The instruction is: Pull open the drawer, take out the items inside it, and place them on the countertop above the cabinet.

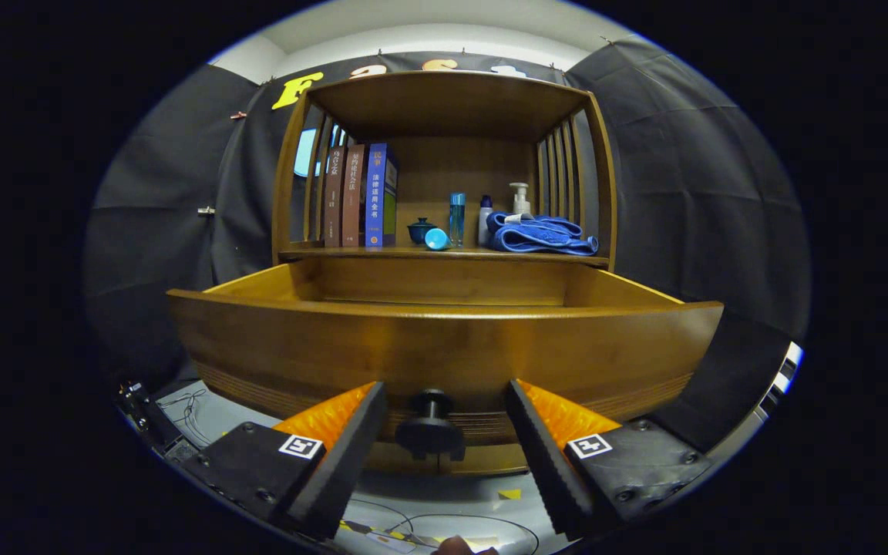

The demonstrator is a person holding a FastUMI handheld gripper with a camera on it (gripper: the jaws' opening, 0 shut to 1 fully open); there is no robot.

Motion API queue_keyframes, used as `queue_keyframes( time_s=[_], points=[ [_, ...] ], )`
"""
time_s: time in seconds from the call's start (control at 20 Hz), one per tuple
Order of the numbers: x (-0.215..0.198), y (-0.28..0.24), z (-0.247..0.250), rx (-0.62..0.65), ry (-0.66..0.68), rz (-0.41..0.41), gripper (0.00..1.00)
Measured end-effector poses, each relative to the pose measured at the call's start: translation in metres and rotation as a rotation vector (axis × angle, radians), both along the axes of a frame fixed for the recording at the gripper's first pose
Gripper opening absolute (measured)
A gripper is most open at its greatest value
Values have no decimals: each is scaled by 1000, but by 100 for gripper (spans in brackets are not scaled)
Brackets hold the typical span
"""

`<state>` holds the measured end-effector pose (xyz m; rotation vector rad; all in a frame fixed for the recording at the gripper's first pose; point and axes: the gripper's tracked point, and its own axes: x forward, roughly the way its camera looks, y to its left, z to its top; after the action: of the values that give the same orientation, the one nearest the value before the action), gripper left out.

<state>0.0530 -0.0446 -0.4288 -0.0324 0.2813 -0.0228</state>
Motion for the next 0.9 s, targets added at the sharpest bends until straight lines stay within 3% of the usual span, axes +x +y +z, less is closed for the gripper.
queue_keyframes(
  time_s=[0.35,0.9],
  points=[
    [3,4,8,14,-22,-6,100],
    [69,5,15,-13,-55,12,100]
  ],
)
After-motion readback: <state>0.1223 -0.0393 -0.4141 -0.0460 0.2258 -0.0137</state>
